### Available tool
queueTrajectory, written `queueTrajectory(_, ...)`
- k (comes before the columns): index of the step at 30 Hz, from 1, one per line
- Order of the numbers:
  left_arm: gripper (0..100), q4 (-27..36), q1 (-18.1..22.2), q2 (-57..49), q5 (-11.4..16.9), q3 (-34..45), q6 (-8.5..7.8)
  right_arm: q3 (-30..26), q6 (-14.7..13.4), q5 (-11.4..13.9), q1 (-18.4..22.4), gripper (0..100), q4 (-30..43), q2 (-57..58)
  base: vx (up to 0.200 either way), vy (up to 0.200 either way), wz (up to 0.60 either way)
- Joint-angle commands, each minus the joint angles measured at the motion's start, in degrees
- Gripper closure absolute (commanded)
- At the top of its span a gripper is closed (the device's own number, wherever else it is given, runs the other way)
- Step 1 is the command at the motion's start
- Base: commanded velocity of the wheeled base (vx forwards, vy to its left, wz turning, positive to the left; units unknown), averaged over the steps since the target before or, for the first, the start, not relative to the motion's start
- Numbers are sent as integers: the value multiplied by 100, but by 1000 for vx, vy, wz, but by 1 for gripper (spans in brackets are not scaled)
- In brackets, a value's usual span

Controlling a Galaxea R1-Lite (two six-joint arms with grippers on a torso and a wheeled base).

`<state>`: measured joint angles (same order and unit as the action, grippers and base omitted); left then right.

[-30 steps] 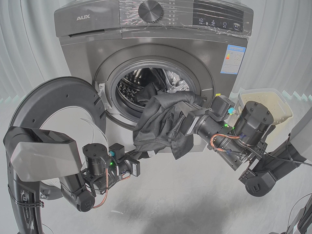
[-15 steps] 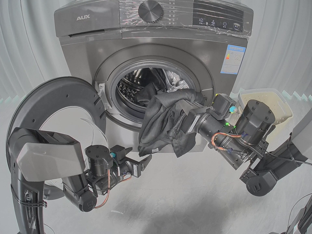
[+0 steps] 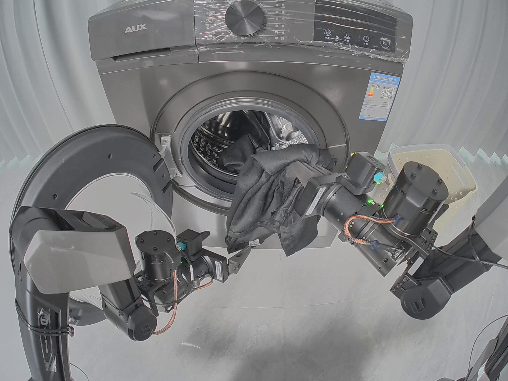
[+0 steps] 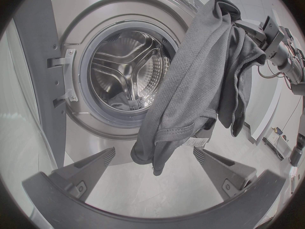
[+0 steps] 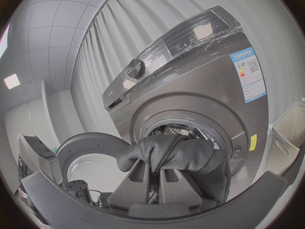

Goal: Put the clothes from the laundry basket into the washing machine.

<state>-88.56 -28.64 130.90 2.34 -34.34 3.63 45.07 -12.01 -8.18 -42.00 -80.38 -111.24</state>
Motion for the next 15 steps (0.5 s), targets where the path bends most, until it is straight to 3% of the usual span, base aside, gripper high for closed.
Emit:
queueTrajectory(1,0,-3,-2,93,-6,-196,23,2,5,1,-10,100,-4,6,0,0,0)
queueTrajectory(10,0,6,7,252,3,-776,15,-16,5,1,-37,100,-4,-3,0,0,0)
queueTrajectory(11,100,6,-2,260,3,-820,15,-16,5,1,-37,100,-4,-3,0,0,0)
queueTrajectory(15,100,-3,-10,436,3,-952,15,-7,5,1,-45,100,-4,-3,0,0,0)
